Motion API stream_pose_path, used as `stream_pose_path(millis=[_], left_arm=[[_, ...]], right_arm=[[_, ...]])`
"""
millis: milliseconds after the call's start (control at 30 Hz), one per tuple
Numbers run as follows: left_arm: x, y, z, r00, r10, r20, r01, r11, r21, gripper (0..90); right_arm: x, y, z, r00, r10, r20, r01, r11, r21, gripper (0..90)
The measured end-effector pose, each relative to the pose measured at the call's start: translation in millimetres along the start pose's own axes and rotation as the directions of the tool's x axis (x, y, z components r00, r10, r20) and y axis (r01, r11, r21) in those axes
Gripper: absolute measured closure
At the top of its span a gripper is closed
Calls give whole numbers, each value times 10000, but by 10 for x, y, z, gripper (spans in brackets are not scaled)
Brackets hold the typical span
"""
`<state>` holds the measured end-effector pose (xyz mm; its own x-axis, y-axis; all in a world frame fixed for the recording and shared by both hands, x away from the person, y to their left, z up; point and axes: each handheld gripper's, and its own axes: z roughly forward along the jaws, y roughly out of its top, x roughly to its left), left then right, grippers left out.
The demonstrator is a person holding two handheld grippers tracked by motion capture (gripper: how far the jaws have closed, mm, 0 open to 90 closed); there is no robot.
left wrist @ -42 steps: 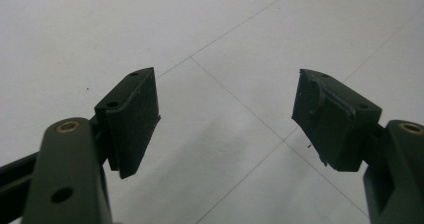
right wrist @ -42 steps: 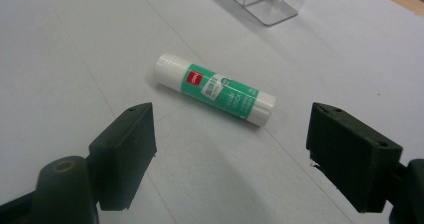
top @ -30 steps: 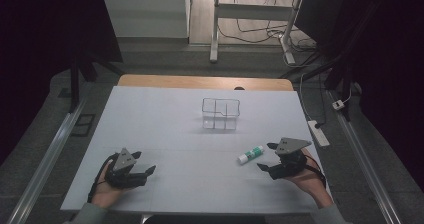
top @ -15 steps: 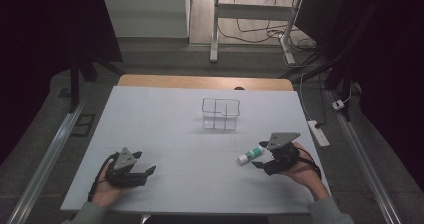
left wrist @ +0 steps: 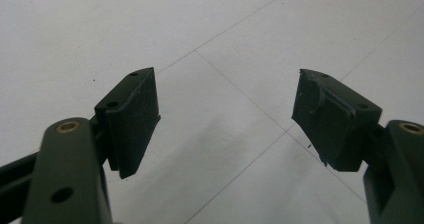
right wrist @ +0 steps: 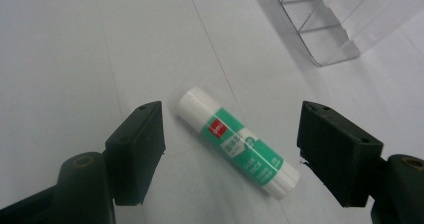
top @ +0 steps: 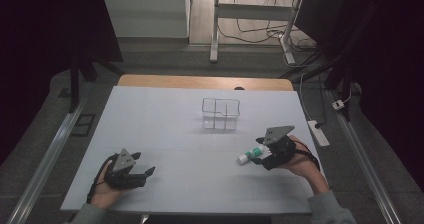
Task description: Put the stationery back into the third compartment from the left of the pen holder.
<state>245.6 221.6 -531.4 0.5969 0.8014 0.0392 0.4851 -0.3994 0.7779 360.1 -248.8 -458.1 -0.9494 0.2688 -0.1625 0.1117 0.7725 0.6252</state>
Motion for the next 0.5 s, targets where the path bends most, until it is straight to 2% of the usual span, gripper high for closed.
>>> stream_pose_path(millis=[100, 133, 200, 233, 300, 500], left_arm=[[-4, -11, -16, 10000, -43, -20, 43, 10000, -20, 261], [-3, -12, -18, 10000, -39, -23, 39, 10000, -14, 261], [-4, -12, -18, 10000, -36, -30, 36, 10000, -13, 262], [-4, -12, -18, 10000, -26, -32, 26, 10000, -14, 261], [-6, -12, -17, 10000, -24, -32, 24, 10000, -15, 261], [-7, -9, -13, 10000, -6, -12, 6, 10000, -12, 261]], right_arm=[[2, 70, 23, 9993, -307, -198, 312, 9993, 218, 276], [1, 121, 45, 9979, -557, -319, 567, 9979, 318, 275], [0, 147, 55, 9968, -689, -395, 705, 9967, 407, 275], [-3, 187, 77, 9933, -965, -634, 1003, 9932, 591, 277], [-13, 217, 102, 9888, -1151, -950, 1226, 9895, 770, 280], [-69, 255, 200, 9776, -1487, -1490, 1678, 9778, 1254, 285]])
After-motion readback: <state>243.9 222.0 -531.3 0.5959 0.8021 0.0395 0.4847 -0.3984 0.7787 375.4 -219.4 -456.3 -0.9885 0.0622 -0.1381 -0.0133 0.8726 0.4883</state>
